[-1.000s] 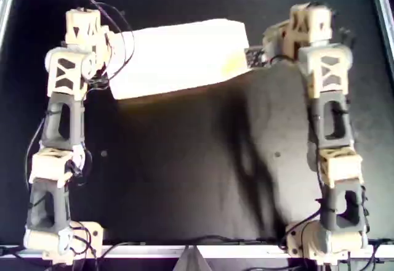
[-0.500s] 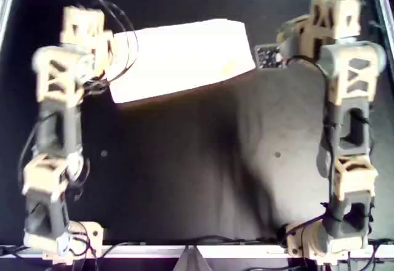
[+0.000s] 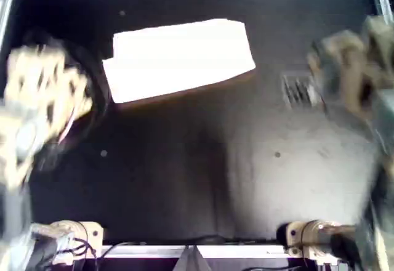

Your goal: Fold a cloth

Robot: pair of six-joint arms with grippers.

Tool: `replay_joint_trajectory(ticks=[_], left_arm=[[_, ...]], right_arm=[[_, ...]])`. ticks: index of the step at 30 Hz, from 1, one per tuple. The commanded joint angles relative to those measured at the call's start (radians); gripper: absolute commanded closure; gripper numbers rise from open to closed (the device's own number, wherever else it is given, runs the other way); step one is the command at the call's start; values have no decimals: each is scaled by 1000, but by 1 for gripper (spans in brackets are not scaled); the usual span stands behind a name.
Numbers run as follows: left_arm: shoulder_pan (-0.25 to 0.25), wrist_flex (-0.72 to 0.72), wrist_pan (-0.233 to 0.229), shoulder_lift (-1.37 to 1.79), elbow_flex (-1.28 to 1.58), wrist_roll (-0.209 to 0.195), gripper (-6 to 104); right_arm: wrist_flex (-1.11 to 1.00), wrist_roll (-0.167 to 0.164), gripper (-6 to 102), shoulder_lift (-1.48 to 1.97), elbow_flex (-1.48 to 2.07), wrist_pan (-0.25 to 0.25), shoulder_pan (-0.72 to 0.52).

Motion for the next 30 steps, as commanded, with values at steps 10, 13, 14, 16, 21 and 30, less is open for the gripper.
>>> replay_joint_trajectory(ticks=[10, 13, 14, 16, 21, 30], left_arm=[[2, -598, -5, 453, 808, 318, -2], [2, -765, -5, 571, 1022, 331, -2], [2, -808, -5, 626, 1088, 331, -2], [2, -867, -5, 762, 1216, 342, -2], [2, -908, -5, 1052, 1486, 347, -2], [2, -910, -3, 1039, 1658, 347, -2]], right_arm=[[-549, -17, 31, 940, 1177, 3, -12], [-721, -17, 31, 1039, 1402, 3, -14], [-769, -17, 31, 1075, 1479, 3, -14], [-865, -17, 31, 1108, 1611, 3, -14], [-1111, -15, 31, 1170, 1871, 3, -95], [-1362, -15, 32, 1272, 2158, -12, -244]])
